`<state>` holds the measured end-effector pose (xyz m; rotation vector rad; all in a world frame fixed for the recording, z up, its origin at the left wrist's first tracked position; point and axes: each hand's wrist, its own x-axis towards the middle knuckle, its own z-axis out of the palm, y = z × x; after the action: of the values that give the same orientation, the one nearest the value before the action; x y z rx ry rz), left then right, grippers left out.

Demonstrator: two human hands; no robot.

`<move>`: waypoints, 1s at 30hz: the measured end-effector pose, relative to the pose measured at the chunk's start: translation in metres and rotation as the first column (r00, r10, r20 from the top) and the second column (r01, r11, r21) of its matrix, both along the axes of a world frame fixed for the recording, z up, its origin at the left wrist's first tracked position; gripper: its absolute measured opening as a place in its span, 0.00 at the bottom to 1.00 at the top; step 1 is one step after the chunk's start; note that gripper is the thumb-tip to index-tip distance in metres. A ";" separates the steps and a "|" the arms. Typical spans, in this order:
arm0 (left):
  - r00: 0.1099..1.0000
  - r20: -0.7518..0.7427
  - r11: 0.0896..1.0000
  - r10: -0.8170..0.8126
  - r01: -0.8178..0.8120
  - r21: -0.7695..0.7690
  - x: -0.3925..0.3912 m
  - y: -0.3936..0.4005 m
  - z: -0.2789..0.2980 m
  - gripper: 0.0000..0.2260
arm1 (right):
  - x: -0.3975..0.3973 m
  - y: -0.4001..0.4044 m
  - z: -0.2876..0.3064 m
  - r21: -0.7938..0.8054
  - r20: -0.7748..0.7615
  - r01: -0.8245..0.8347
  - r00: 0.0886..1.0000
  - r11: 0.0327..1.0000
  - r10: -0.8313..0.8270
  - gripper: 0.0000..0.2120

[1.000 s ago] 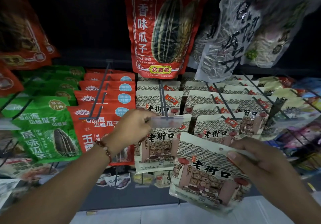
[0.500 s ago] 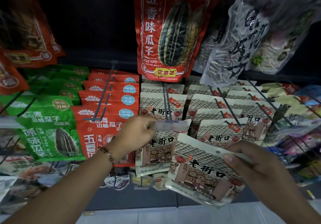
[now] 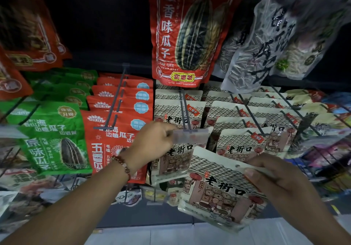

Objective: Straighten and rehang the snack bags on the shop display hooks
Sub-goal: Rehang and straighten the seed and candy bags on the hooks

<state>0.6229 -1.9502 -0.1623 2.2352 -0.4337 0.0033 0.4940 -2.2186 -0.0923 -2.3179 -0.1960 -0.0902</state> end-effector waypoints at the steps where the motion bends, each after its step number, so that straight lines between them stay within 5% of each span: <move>1: 1.000 0.011 1.000 -0.010 0.010 0.006 0.000 0.000 0.001 0.15 | 0.000 0.000 0.000 0.004 0.002 0.001 1.000 1.000 -0.001 0.19; 7: 1.000 0.013 0.995 0.024 -0.025 0.100 0.011 -0.001 0.000 0.11 | 0.001 0.004 -0.002 -0.008 -0.022 -0.024 0.999 1.000 0.024 0.05; 13: 0.977 0.210 0.962 0.025 -0.081 0.261 0.026 -0.001 -0.002 0.14 | 0.004 -0.003 -0.004 -0.013 -0.004 -0.014 1.000 1.000 0.014 0.19; 17: 0.954 0.298 0.929 0.048 -0.152 0.338 0.037 -0.006 -0.001 0.18 | 0.010 -0.005 -0.010 -0.057 0.022 -0.007 1.000 0.998 0.008 0.13; 22: 0.925 0.380 0.936 0.003 -0.137 0.326 0.035 -0.004 -0.008 0.08 | 0.014 -0.007 -0.020 -0.093 0.057 -0.041 0.997 0.995 0.047 0.22; 26: 0.903 0.429 0.945 0.010 -0.148 0.291 0.007 0.009 -0.012 0.25 | 0.016 -0.010 -0.031 -0.104 0.064 -0.050 0.996 0.993 0.057 0.14; 30: 0.919 0.373 0.967 0.126 -0.198 0.161 -0.030 0.021 -0.008 0.29 | 0.017 -0.010 -0.039 -0.135 0.073 -0.066 0.994 0.989 0.077 0.17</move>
<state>0.5931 -1.9294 -0.1702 2.4659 -0.4573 0.4860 0.5113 -2.2282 -0.1315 -2.4389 -0.3333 -0.1353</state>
